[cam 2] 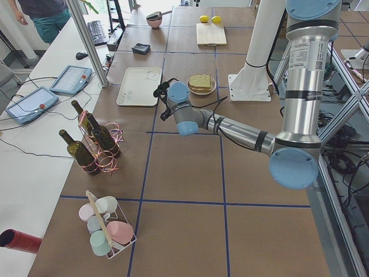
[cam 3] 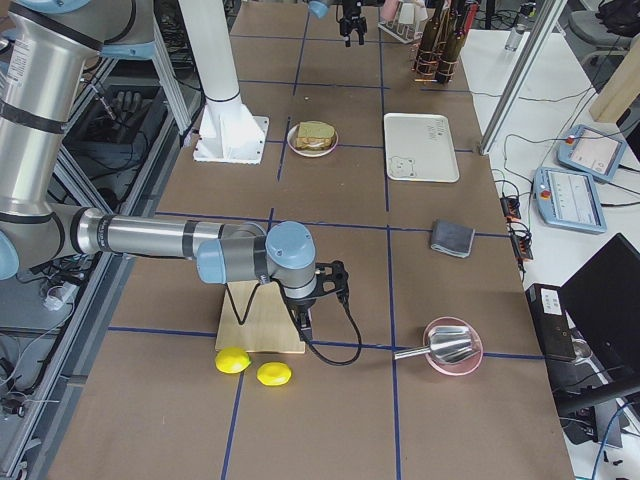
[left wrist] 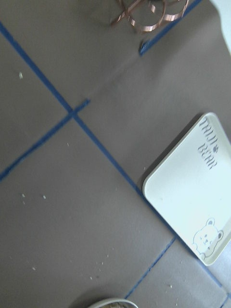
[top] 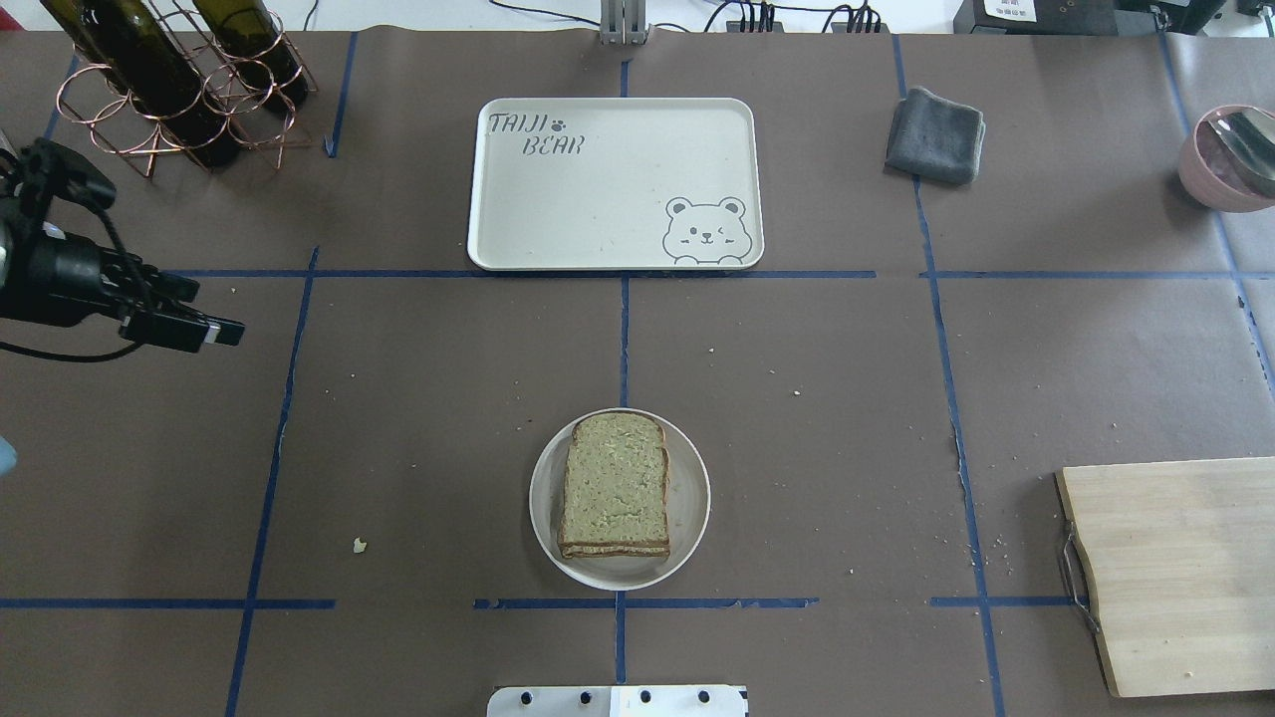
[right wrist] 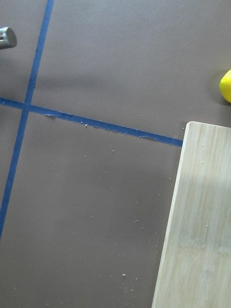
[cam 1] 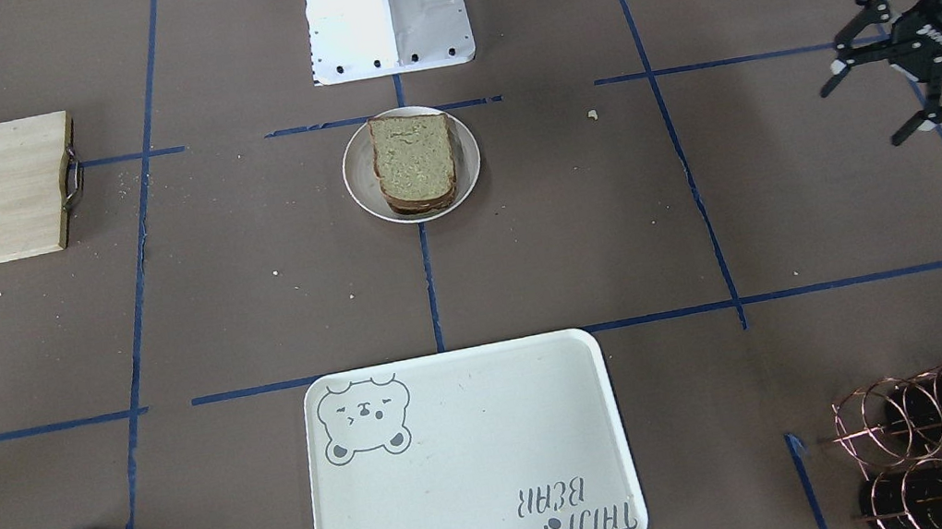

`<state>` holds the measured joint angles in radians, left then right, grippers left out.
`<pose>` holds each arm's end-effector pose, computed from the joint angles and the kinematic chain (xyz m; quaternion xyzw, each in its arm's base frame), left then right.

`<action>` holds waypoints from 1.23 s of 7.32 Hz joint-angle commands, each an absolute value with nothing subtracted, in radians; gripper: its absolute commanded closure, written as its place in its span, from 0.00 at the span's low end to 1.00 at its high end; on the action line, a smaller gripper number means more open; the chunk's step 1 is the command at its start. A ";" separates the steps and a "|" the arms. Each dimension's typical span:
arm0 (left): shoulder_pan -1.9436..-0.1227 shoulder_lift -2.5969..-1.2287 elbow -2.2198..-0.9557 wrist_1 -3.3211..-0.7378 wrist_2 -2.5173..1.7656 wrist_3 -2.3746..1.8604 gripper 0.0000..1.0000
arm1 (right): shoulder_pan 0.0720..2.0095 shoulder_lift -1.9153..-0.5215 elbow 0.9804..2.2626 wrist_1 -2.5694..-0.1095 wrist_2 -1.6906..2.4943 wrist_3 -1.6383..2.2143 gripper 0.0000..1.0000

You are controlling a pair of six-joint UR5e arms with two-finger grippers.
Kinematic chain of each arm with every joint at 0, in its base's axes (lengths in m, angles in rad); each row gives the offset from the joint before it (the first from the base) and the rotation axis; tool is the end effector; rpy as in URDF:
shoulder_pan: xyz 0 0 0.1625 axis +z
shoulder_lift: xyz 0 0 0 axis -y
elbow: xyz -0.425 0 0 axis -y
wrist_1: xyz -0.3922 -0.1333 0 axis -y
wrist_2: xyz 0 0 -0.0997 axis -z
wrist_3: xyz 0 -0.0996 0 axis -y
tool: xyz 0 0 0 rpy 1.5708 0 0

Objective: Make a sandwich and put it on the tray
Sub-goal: 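Reach the left gripper to the plate rim nearest it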

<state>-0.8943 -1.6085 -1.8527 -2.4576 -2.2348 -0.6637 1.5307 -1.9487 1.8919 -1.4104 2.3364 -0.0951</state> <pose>0.2552 -0.4327 0.3988 0.2536 0.5435 0.1899 0.7774 0.0505 -0.3436 0.6409 0.0583 -0.3716 -0.0819 0.9230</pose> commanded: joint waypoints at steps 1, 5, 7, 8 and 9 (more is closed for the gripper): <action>-0.717 -1.678 -1.885 -2.357 -2.044 -0.903 0.00 | 1.543 -1.967 1.893 -1.407 2.336 -0.100 0.00; -0.427 -1.940 -1.859 -2.013 -1.816 -1.347 0.40 | 1.565 -1.986 1.888 -1.397 2.338 -0.101 0.00; -0.352 -1.956 -1.824 -2.043 -1.721 -1.446 0.50 | 1.565 -1.985 1.887 -1.397 2.339 -0.101 0.00; -0.342 -1.973 -1.807 -2.045 -1.721 -1.459 0.50 | 1.565 -1.985 1.887 -1.397 2.339 -0.101 0.00; -0.336 -1.976 -1.801 -2.046 -1.721 -1.459 0.51 | 1.565 -1.985 1.887 -1.397 2.339 -0.101 0.00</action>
<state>-0.3501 -1.9664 -1.8139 -2.0428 -1.7264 -1.4474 1.5645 -1.9852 1.8871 -1.3975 2.3392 -0.1012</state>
